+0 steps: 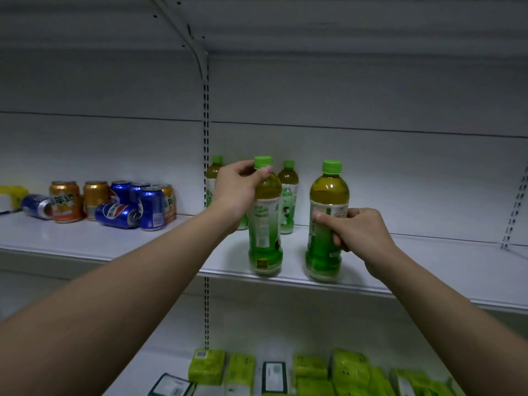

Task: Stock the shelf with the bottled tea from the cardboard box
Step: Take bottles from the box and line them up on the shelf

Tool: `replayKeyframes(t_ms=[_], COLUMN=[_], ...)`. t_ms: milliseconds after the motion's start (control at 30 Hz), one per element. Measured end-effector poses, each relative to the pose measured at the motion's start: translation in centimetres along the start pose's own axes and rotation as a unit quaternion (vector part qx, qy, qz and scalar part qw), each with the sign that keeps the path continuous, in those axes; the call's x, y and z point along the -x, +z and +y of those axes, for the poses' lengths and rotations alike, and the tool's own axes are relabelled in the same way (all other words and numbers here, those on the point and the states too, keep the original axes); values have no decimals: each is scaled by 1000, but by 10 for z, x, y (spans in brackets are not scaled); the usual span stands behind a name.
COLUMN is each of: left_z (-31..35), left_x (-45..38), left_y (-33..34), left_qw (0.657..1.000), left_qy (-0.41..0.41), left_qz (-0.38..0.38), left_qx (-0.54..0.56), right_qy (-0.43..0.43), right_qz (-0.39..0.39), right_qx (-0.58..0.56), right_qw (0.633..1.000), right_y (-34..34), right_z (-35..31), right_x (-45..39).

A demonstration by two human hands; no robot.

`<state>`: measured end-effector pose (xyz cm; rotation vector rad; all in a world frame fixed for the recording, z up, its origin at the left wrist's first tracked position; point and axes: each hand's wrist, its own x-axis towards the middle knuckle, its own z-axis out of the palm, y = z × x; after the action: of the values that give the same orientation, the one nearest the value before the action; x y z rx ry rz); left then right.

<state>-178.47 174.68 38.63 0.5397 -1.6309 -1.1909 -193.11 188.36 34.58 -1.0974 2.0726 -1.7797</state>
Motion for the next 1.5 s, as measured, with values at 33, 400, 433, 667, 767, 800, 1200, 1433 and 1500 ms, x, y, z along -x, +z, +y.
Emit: replayKeyframes(t_ms=[33, 400, 433, 667, 767, 800, 1200, 1433, 1500], left_z=[-5, -33, -34, -38, -46, -50, -85, -100, -105], left_x=[-4, -33, -34, -9, 5, 9, 9, -3, -7], left_y=[3, 24, 25, 19, 11, 9, 14, 40, 48], left_qw=[1000, 998, 998, 991, 980, 974, 949, 949, 948], left_qy=[-4, -14, -12, -67, -91, -100, -72, -39, -31], left_qz=[3, -52, -52, -99, -147, -164, -152, -132, -126], left_qx=[-4, -39, -39, -52, -95, -117, -265, -285, -289], right_qy=[9, 15, 14, 5, 4, 9, 2, -2, -5], right_qz=[-3, -49, -52, -40, -12, -9, -22, 2, 7], right_qx=[1, 34, 40, 116, 192, 208, 197, 213, 217], right_qw=[1000, 998, 998, 992, 981, 978, 980, 977, 976], right_y=[0, 1, 0, 0, 0, 0, 5, 0, -2], right_z=[4, 22, 22, 26, 37, 39, 60, 73, 77], right_x=[-4, -30, -30, -27, -24, -22, -34, -52, -58])
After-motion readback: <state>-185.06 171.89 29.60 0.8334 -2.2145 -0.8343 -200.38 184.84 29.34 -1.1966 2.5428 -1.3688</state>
